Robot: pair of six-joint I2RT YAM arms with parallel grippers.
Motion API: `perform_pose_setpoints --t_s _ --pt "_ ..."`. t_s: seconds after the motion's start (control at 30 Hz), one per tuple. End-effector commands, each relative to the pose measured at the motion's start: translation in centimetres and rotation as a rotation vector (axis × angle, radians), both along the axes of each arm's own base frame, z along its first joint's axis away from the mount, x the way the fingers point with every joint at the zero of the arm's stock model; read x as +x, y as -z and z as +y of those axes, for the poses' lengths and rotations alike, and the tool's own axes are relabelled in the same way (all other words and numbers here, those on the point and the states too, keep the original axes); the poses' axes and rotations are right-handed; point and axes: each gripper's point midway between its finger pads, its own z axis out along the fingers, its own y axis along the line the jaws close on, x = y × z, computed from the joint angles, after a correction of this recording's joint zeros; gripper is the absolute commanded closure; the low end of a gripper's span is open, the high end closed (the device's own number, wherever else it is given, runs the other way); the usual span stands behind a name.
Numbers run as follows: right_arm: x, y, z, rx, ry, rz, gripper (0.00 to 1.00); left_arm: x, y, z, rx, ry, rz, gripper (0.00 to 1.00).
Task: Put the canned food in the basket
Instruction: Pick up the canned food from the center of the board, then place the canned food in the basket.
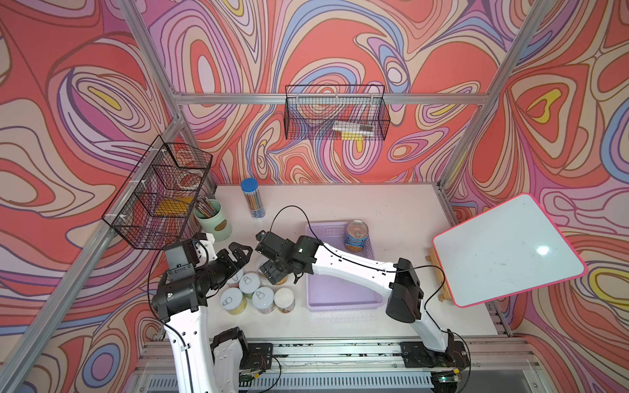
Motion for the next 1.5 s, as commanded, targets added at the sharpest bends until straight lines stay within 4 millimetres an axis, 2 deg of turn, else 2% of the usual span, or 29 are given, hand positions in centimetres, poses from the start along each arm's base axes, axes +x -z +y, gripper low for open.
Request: perform_pose_setpoints --t_s 0.0,0.2,0.3,0.5,0.63,0.67,0.7,0.9,1.17,1.33,1.47 --pt "0.3 -4.2 0.0 0.09 0.023 -0.064 0.31 0.2 -0.5 0.4 0.025 -0.012 -0.025 0.07" --pt "1.0 -5.6 -1.4 0.097 0.048 -0.09 0.31 0.2 -0.2 0.3 0.028 -0.002 -0.031 0.06" --pt "1.7 -7.0 -3.3 0.108 0.081 -0.103 0.31 0.2 0.0 0.2 0.029 0.003 -0.036 0.07" --pt "2.3 -9.6 -7.1 0.162 0.156 -0.117 0.31 1.1 0.3 -1.3 0.048 0.063 -0.031 0.06" --pt "2.6 -9.4 -9.9 0.154 0.213 -0.115 0.32 2.1 0.7 -2.9 0.079 0.116 -0.025 0.05" --pt "2.8 -8.9 -10.5 0.142 0.23 -0.11 0.32 2.4 0.7 -3.4 0.085 0.127 -0.026 0.05" --pt "2.7 -9.7 -11.4 0.16 0.244 -0.115 0.32 2.6 0.8 -3.8 0.091 0.141 -0.027 0.06" --pt "2.8 -9.0 -15.8 0.15 0.332 -0.107 0.32 4.2 1.3 -6.8 0.136 0.216 -0.027 0.05" --pt "3.1 -6.5 -21.2 0.094 0.459 -0.095 0.32 6.0 2.1 -11.7 0.244 0.361 -0.019 0.06" --pt "3.8 -4.8 -23.6 0.068 0.524 -0.095 0.32 6.5 2.8 -14.6 0.265 0.427 -0.028 0.05" --pt "4.9 -3.6 -24.8 0.084 0.571 -0.084 0.33 6.6 3.3 -16.8 0.294 0.474 -0.041 0.05"
